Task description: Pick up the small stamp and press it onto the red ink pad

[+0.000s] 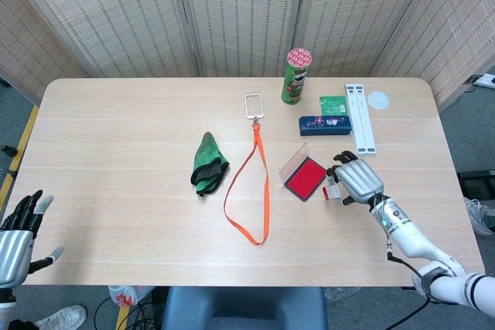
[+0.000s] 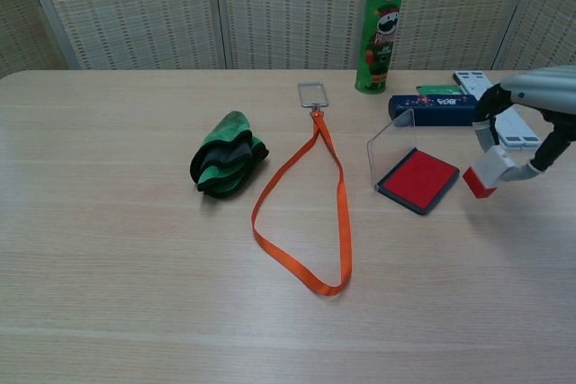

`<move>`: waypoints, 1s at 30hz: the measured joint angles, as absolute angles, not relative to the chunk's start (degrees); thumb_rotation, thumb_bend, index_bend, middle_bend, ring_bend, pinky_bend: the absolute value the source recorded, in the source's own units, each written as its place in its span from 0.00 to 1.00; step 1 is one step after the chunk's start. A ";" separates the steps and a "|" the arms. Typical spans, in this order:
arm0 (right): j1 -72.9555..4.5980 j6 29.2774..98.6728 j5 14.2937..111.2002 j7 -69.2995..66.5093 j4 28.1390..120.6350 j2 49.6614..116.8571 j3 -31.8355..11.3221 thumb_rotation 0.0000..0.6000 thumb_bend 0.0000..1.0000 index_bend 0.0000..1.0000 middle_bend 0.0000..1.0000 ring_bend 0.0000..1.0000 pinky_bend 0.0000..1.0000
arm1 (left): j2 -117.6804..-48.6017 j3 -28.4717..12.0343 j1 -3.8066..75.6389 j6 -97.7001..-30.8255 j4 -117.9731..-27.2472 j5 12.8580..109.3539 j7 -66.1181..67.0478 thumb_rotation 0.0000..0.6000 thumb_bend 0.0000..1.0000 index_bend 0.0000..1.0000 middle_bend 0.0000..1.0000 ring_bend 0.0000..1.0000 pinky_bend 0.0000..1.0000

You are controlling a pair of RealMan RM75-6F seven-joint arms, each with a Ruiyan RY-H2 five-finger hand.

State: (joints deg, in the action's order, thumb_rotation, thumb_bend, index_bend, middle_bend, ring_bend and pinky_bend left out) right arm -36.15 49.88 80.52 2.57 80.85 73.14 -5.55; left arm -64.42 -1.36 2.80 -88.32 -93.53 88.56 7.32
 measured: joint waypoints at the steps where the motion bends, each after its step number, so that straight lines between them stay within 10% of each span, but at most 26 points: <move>1: -36.67 49.39 80.06 2.68 81.44 72.59 -6.08 1.00 0.25 0.84 0.82 0.60 0.62 | -64.37 -1.39 2.84 -88.23 -93.64 88.44 7.33 1.00 0.20 0.08 0.08 0.07 0.27; 10: -41.87 42.21 72.03 6.64 81.24 72.92 -9.22 1.00 0.29 0.93 1.00 0.84 0.84 | -64.14 -1.40 2.86 -88.42 -93.60 88.72 6.98 1.00 0.20 0.08 0.09 0.07 0.27; 30: -51.15 32.00 59.13 13.38 71.98 80.52 -8.07 1.00 0.29 0.94 1.00 0.87 0.85 | -63.48 -0.85 2.65 -89.27 -93.88 90.28 5.09 1.00 0.20 0.08 0.09 0.07 0.27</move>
